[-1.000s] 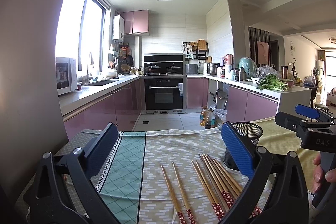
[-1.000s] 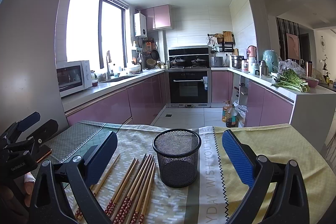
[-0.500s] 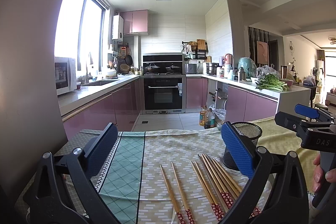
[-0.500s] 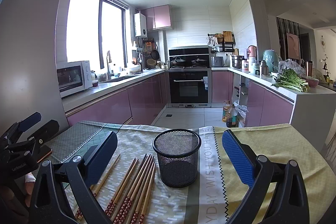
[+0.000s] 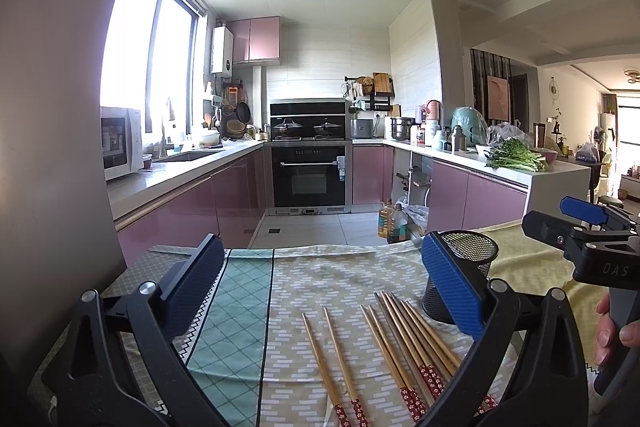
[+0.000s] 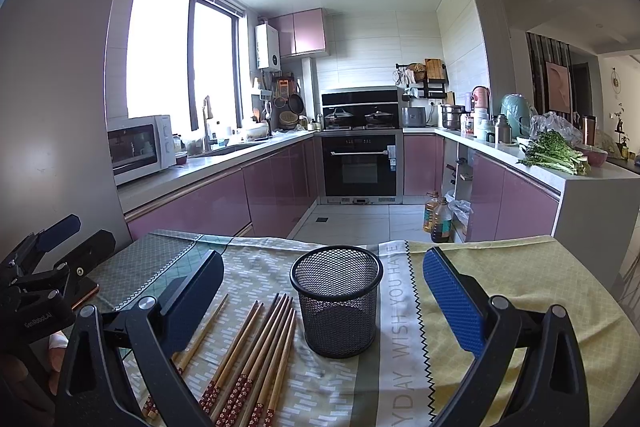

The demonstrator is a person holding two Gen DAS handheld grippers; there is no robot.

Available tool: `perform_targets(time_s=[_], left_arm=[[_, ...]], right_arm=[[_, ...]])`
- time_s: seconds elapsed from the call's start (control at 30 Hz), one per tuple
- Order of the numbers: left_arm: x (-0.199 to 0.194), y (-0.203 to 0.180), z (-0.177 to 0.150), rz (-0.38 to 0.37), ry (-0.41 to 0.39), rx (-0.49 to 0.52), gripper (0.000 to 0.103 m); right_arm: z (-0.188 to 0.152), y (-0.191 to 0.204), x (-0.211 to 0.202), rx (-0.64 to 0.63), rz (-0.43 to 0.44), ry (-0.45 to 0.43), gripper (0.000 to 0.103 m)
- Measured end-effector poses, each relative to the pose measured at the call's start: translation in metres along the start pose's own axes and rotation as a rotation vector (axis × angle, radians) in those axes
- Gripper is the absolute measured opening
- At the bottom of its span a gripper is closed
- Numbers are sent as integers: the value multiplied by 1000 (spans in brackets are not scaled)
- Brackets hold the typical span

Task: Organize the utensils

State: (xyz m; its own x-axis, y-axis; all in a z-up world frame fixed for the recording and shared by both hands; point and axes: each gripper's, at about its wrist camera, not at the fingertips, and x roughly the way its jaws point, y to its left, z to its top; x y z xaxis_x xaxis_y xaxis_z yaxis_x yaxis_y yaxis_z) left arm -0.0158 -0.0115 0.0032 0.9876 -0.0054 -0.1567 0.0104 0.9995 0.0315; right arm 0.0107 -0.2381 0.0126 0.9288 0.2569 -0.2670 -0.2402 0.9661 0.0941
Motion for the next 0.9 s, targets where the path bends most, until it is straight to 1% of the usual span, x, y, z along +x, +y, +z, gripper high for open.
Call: perform_targets(time_s=[0.67,0.9], left_arm=[[2,0,-1,-3,10,-3,97],[7,1,-3,-9,28,-7,97]], right_arm=[[-1,-3,3,5,1,4,97],[-2,-5,4,8,6,7,97]])
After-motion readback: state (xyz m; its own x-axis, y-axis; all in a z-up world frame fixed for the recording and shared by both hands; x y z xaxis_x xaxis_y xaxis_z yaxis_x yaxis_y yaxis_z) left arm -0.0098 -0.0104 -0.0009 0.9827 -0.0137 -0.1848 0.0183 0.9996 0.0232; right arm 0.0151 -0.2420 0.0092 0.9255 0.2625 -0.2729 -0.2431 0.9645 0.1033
